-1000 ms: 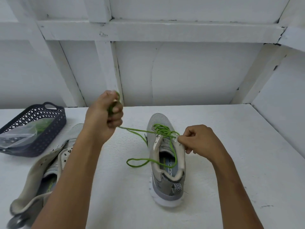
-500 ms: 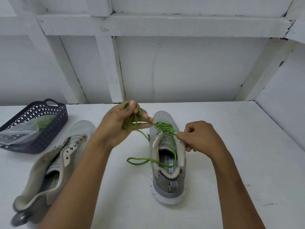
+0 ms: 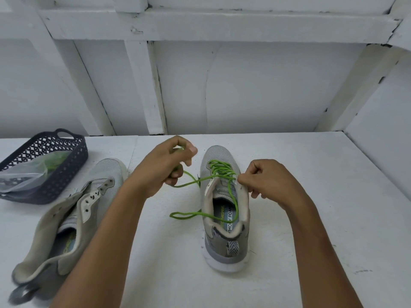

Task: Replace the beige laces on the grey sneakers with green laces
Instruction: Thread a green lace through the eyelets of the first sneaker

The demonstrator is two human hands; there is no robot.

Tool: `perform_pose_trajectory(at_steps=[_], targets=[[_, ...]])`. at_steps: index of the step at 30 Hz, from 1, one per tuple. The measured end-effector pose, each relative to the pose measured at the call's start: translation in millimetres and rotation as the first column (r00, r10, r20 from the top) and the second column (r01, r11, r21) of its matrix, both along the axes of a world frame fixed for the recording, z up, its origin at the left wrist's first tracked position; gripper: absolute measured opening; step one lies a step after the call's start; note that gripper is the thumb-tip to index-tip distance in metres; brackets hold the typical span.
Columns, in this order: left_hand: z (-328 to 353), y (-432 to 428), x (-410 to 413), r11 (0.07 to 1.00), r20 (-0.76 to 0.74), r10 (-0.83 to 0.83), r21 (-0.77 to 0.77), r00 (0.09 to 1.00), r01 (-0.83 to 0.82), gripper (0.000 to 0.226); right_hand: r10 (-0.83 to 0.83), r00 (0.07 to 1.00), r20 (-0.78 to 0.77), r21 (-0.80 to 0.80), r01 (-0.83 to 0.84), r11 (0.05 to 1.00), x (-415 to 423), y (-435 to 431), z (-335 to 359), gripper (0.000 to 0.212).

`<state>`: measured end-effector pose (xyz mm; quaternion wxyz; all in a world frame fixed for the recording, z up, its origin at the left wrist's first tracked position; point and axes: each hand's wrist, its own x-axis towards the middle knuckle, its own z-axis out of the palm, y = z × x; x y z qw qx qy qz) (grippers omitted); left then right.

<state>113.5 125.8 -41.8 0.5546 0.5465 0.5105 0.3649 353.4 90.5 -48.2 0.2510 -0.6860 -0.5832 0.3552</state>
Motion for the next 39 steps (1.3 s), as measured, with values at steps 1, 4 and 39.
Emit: perform_pose_trajectory(at_steps=[1,4,39], targets=[[0,1,-1,0.999,-0.096,-0.039,0.006,0.995,0.039,0.009,0.005,1.000,-0.008,0.007,-0.005,1.000,0,0,0,0.018],[-1,1,-6,0.978,-0.357,-0.202,-0.030,0.912,0.204,0.012,0.035,0.998,-0.044,0.028,-0.034,0.999,1,0,0,0.009],[-2,-20,7,0.665,-0.589,-0.701,-0.337,0.402,0.667,0.007,0.446,0.894,0.049,0.125,-0.448,0.885,1,-9,-3,0.048]])
